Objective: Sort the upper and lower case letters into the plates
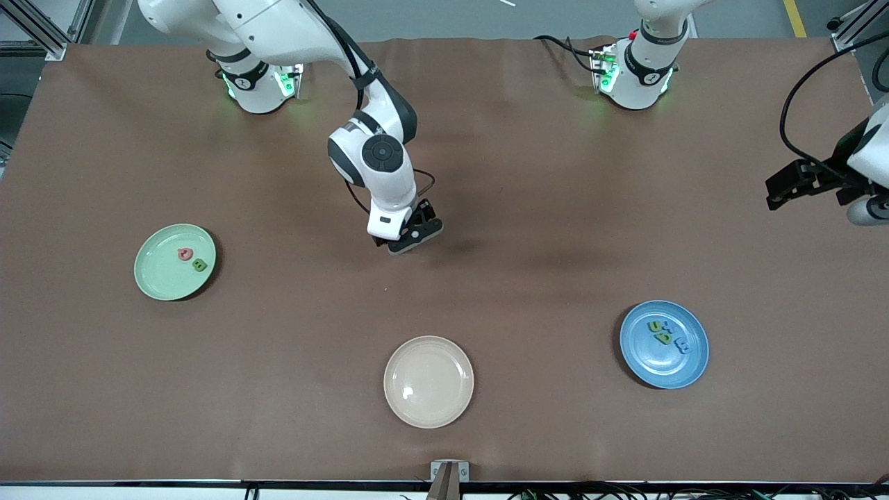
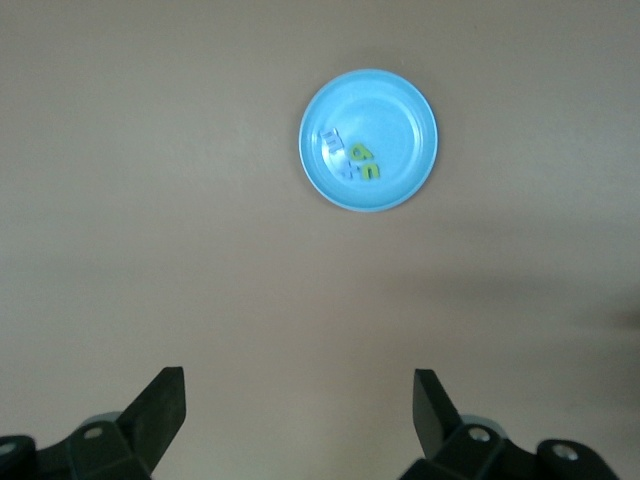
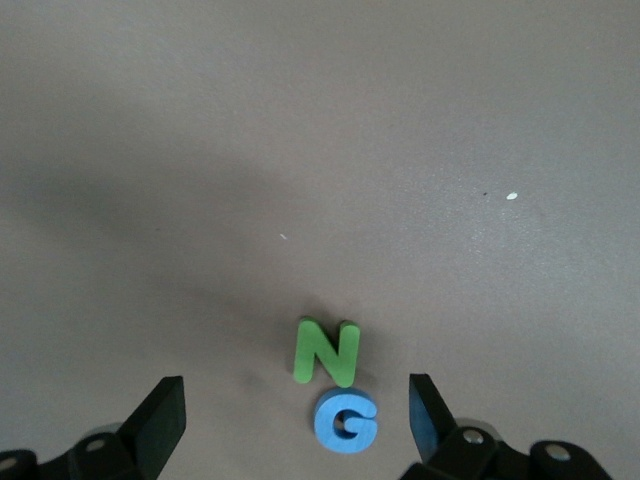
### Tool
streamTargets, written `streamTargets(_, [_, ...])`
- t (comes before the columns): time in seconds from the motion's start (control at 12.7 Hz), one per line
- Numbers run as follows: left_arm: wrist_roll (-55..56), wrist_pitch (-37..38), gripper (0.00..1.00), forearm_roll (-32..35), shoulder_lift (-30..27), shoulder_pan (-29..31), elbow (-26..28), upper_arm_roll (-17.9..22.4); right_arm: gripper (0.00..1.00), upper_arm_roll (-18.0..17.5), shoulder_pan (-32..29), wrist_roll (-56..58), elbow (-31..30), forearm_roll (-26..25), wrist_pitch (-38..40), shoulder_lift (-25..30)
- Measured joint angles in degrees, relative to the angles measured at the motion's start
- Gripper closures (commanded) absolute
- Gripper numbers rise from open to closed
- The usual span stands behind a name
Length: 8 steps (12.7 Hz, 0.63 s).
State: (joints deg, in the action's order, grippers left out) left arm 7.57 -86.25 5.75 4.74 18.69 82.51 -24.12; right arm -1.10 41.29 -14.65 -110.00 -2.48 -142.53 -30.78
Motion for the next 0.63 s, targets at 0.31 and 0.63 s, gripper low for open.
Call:
streamTargets(0.31, [-0.5, 0.1, 0.00, -3.2, -5.3, -11.7, 5.9, 13.3, 0.07, 0.1, 0.0, 0.5, 0.2, 0.0, -0.7, -1.0])
streamTargets(0.63, [-0.5, -0.2, 0.00, -3.4, -6.1, -12.2, 7.2, 13.4, 0.10, 0.3, -0.1, 0.6, 1.6, 0.0, -0.7, -2.9])
